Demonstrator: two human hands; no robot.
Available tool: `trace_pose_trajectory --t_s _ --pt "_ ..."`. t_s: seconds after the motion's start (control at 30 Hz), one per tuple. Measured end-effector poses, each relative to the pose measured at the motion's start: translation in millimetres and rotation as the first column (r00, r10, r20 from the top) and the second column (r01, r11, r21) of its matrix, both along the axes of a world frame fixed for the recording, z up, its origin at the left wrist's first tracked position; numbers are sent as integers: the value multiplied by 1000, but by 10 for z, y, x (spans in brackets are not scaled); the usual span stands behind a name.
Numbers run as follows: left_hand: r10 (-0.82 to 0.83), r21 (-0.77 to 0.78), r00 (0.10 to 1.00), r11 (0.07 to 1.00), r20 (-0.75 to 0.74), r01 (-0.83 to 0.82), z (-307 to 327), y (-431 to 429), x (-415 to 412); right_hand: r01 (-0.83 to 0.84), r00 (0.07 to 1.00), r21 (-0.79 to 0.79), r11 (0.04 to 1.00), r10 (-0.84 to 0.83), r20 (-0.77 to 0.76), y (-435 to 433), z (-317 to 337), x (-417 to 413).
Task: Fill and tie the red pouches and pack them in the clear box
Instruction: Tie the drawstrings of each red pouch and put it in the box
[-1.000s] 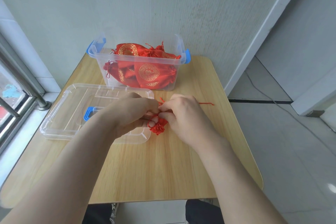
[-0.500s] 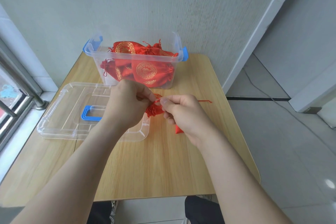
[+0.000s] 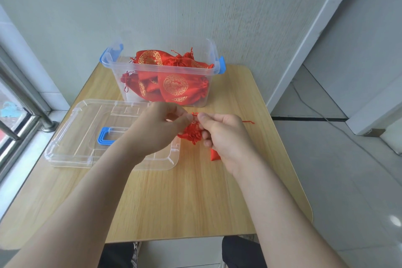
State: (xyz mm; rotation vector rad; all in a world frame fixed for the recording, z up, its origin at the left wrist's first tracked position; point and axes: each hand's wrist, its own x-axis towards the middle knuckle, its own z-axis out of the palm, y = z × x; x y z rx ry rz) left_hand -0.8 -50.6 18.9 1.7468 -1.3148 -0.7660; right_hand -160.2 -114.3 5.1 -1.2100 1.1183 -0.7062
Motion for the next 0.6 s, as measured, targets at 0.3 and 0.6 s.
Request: trace_pose_trajectory --t_s 0.3,0.6 --pt "341 116 858 940 -383 -322 78 13 53 -132 964 -264 955 62 -260 -1 -7 -77" --pt "352 212 787 936 -506 -282 108 -3 48 -276 757 -309 910 8 -654 -9 -44 -126"
